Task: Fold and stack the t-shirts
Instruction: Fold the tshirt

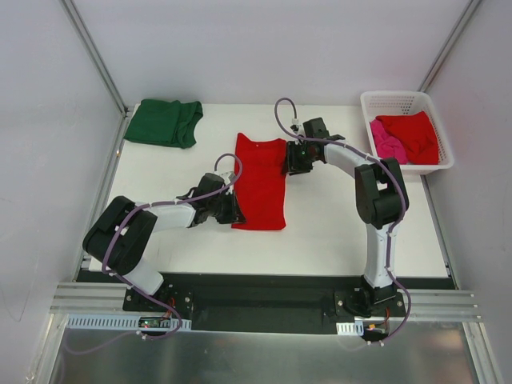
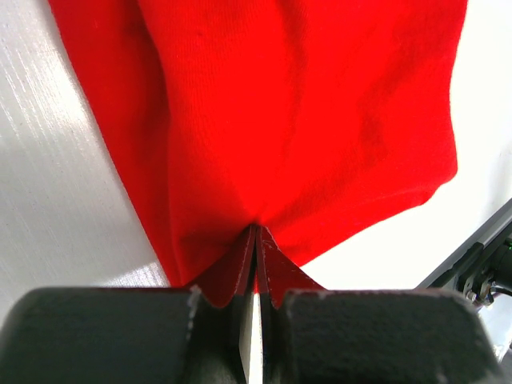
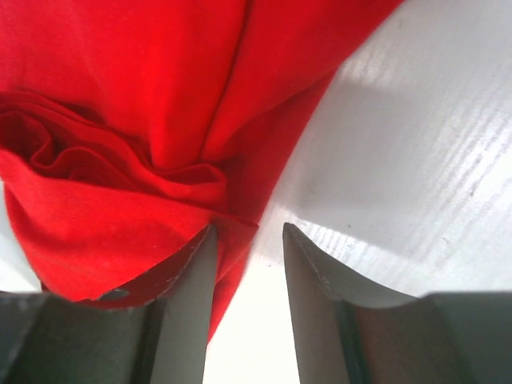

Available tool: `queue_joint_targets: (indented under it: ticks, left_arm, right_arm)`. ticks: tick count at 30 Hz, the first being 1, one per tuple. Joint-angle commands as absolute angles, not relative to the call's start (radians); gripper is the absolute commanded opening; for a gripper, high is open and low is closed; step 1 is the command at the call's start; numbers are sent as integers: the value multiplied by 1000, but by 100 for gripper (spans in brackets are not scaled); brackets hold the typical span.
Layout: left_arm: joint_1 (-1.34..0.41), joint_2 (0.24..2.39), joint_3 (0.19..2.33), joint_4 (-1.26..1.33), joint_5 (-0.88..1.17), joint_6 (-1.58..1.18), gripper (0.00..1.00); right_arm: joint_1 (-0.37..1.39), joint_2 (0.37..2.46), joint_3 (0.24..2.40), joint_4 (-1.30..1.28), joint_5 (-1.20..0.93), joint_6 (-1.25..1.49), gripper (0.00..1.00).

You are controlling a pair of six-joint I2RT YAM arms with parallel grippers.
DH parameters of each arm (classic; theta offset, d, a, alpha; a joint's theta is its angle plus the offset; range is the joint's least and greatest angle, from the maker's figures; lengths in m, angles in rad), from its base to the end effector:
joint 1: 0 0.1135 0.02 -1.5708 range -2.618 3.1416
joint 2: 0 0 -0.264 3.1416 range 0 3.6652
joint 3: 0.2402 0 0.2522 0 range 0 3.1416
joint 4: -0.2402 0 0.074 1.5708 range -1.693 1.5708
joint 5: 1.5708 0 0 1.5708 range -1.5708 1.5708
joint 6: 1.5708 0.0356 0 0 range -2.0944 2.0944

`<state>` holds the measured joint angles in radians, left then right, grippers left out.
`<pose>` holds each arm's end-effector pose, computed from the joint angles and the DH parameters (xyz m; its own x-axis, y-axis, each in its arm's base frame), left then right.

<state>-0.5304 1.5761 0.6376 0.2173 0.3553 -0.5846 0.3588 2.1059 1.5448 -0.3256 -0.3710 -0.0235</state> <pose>0.2484 -0.1600 0.1445 -0.8611 -0.0948 -0.4995 0.2691 0.7485 -0.6060 0.4277 0.1742 0.1780 -0.7127 -0.2907 -0.6384 -0.5587 0.7856 0.2660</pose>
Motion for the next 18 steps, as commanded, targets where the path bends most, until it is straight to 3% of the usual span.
queue_joint_targets:
  ticks: [1,5,8,9,12,18]
  left_arm:
    - [-540,1586,611,97,313,-566,0]
    - [-540,1583,611,97,311,-568,0]
    - [-540,1582,611,97,308,-568,0]
    - [-541,1583,611,98,310,-568,0]
    - [-541,1585,611,97,308,-568,0]
    - [-541,1585,607,97,305,-568,0]
  right_arm:
    - [359,2049,1563,-345,-330,-54,42]
    - [360,2056,1568,-344,-354,-48,41]
    - [360,2059,1566,-331,-380,-40,26]
    - [360,2062,1566,-328,-383,-38,16]
    - [360,2063,1566,-322,-397,-32,4]
    - [360,2060,1563,-310,-391,-28,1]
